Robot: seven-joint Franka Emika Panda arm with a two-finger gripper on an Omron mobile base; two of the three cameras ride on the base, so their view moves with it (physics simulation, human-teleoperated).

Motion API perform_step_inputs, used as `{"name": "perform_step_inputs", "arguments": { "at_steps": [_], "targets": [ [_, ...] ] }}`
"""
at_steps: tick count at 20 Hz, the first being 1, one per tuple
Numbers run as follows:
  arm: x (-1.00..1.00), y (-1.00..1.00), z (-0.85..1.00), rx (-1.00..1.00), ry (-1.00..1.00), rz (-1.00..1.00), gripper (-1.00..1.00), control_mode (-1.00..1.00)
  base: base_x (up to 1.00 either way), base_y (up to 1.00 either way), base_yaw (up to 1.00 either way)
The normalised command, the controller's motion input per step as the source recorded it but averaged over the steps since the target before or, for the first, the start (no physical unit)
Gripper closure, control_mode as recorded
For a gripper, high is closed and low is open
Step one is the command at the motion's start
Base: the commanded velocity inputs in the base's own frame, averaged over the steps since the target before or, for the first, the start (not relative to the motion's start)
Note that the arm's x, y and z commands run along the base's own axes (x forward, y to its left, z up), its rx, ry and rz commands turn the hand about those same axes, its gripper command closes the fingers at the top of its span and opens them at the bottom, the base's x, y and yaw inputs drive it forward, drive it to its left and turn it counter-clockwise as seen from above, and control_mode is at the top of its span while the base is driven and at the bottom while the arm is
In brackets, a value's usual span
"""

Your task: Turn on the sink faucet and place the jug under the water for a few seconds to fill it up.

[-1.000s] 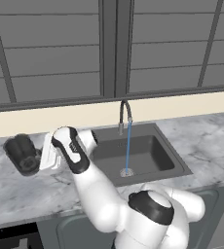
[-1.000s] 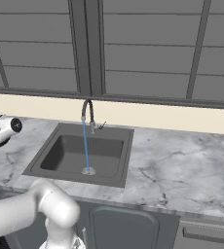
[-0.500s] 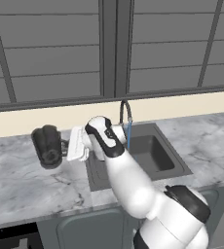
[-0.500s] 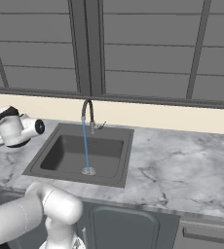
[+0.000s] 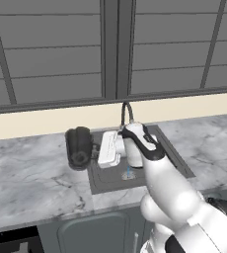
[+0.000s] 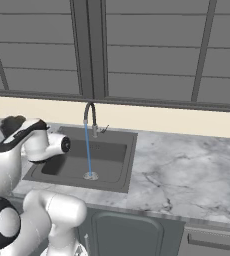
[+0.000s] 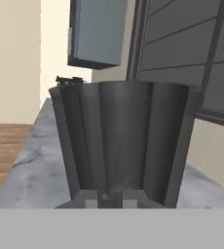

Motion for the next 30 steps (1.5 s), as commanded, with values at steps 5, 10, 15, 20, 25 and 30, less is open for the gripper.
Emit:
{"name": "perform_step_inputs", "arguments": {
  "at_steps": [5,10,15,20,25,30],
  "targets": [
    [0.0,-0.94,-0.06,0.01,0.1,-0.11,1.0,-1.0,0.0,0.0,0.0],
    [0.03,-0.73,-0.1,0.0,0.19,-0.08,1.0,-1.0,0.0,0.0,0.0],
    [0.19,-0.5,-0.2,0.0,0.2,0.0,1.0,-1.0,0.0,0.0,0.0],
    [0.17,-0.43,-0.19,0.0,0.13,0.0,1.0,-1.0,0.0,0.0,0.0],
    [0.19,-0.52,-0.25,0.0,0.08,0.0,1.0,-1.0,0.0,0.0,0.0],
    [0.31,-0.56,-0.18,0.01,0.0,0.0,1.0,-1.0,0.0,0.0,0.0]
  ]
}}
